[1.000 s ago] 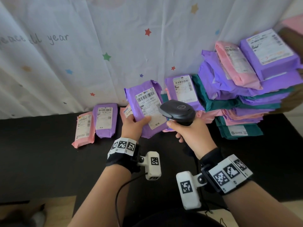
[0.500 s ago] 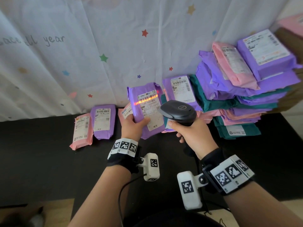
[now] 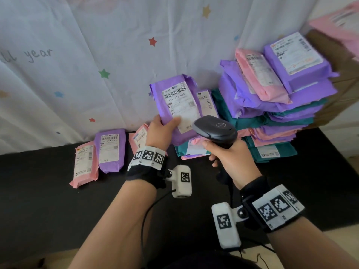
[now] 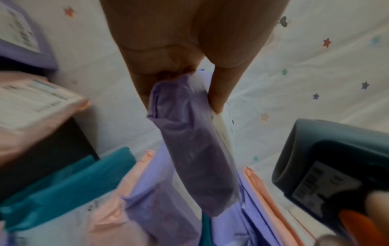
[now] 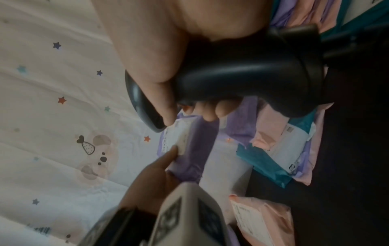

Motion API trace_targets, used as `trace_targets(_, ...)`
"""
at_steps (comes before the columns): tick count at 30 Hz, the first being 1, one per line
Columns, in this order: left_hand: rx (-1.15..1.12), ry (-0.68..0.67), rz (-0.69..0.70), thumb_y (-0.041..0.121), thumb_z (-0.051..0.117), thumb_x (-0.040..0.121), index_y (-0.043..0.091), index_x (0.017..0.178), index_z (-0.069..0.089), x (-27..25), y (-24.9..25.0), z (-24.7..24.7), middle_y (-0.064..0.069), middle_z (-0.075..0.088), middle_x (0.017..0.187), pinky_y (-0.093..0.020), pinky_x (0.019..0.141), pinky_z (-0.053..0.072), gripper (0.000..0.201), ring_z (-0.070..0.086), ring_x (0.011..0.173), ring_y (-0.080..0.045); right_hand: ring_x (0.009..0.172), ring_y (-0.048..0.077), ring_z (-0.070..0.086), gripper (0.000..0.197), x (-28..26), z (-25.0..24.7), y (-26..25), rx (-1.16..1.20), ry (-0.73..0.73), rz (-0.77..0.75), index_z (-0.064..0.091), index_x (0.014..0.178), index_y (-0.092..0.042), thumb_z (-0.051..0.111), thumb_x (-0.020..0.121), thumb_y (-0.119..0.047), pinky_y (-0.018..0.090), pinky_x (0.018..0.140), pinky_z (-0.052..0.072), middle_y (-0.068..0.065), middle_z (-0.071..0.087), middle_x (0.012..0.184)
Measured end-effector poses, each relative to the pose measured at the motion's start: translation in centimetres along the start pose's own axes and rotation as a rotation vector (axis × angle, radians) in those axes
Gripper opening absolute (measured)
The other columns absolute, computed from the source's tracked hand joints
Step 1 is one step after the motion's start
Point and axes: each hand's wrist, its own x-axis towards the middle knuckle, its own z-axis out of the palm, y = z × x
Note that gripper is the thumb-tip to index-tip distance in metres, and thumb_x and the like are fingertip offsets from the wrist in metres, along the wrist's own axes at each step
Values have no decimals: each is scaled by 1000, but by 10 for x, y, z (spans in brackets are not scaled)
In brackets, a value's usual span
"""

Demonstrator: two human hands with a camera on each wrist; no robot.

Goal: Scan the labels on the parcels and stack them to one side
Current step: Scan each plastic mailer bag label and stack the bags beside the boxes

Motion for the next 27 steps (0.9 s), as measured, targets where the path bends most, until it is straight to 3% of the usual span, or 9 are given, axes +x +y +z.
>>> trace_targets(3, 85, -57, -11, 30, 65, 88, 5, 120, 54, 18, 16, 33, -6, 64, 108, -20, 62, 49, 42, 63, 86, -18, 49, 6, 58, 18, 2, -18, 4, -2, 31, -2, 73, 87, -19, 78, 80, -34, 18, 48, 47, -1, 66, 57)
trace_targets(8, 358, -76, -76, 37, 56, 90, 3, 125, 49, 40, 18, 79, -14, 57, 120, -34, 88, 48, 50, 58, 100, -29, 58, 12, 63, 20, 13, -48, 13, -33, 82, 37, 72, 97, -20, 78, 82, -32, 40, 63, 57, 1, 69, 64)
trace_targets(11, 413, -49, -121, 39, 52, 89, 5, 132, 43, 47, 14, 99, -18, 48, 129, -42, 100, 43, 56, 52, 114, -36, 58, 7, 65, 23, 19, -64, 18, -38, 99, 40, 71, 101, -19, 77, 83, -32, 26, 58, 55, -4, 71, 65)
trace_targets(14, 325, -94, -148, 37, 51, 90, 9, 144, 26, 50, 13, 119, -18, 45, 138, -41, 99, 42, 65, 50, 119, -36, 59, 4, 64, 16, 25, -74, 22, -9, 113, 44, 70, 96, -20, 77, 83, -27, 21, 56, 53, -7, 71, 66)
trace_targets(18, 468, -66, -52, 36, 49, 92, 13, 153, 2, 50, 22, 142, -18, 27, 151, -44, 107, 29, 80, 35, 133, -37, 58, 3, 65, 17, 32, -80, 27, 11, 128, 83, 69, 96, -22, 78, 82, -26, 18, 54, 53, -7, 71, 65)
trace_targets(20, 543, -78, -27, 33, 48, 92, 12, 152, -3, 51, 24, 151, -19, 23, 152, -45, 109, 29, 82, 34, 134, -37, 56, 4, 64, 17, 35, -81, 28, 30, 141, 89, 71, 96, -19, 78, 82, -24, 17, 52, 51, -6, 70, 62)
trace_targets(24, 507, -133, -122, 31, 51, 88, 16, 152, 3, 64, 23, 151, -21, 34, 146, -45, 101, 42, 81, 47, 123, -39, 56, 3, 64, 14, 39, -82, 28, 36, 126, 110, 70, 95, -19, 77, 83, -22, 16, 52, 51, -7, 70, 61)
trace_targets(27, 458, -150, -108, 35, 56, 87, 16, 148, 14, 72, 20, 142, -16, 47, 137, -32, 86, 42, 76, 53, 114, -35, 55, 3, 64, 14, 39, -81, 27, 36, 121, 114, 70, 95, -18, 77, 84, -21, 18, 54, 52, -7, 70, 60)
